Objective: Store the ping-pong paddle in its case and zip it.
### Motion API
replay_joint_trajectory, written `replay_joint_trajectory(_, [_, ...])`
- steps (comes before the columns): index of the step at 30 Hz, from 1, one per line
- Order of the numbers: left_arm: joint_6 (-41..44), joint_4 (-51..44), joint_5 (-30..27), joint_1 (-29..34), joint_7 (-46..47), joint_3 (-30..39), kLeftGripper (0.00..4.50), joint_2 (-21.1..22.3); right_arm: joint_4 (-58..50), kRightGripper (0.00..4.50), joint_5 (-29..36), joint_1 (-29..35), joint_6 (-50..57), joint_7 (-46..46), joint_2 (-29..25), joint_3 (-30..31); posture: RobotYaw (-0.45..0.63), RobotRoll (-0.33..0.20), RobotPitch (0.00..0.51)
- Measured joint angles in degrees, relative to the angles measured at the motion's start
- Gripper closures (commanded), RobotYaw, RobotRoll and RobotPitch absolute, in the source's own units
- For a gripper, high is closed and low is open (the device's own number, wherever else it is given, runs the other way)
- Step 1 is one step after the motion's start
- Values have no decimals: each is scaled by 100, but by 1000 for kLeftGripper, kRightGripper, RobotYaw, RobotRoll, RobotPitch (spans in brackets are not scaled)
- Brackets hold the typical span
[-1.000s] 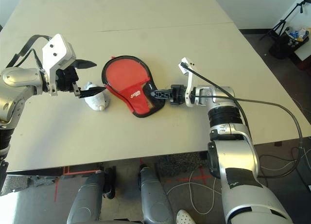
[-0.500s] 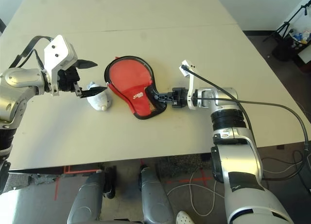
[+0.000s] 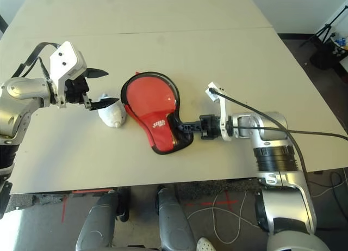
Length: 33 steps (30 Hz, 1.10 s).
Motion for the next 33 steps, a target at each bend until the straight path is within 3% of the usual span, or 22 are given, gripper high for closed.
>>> replay_joint_trajectory(15, [-61, 57, 45, -1, -1, -7, 0, -114, -714, 4473, 695, 560, 584, -816, 140, -571, -22, 0, 245])
replay_joint_trajectory(21, [-110, 127, 93, -7, -5, -64, 0, -182, -388, 2818, 972, 553, 578, -682, 35, -621, -29, 0, 239])
replay_joint_trajectory(27, [-176, 218, 122, -33, -44, -74, 0, -188, 40, 993, 1120, 365, 53, 105, -908, -542, -32, 0, 238])
replay_joint_trajectory(30, [-198, 234, 126, -61, -54, -75, 0, -189, 243, 14, 1110, 259, -315, 467, -1133, -443, -33, 0, 238])
replay_joint_trajectory(33, [-209, 243, 127, -74, -64, -75, 0, -188, 606, 14, 977, 104, -770, 732, -1322, -323, -34, 0, 237])
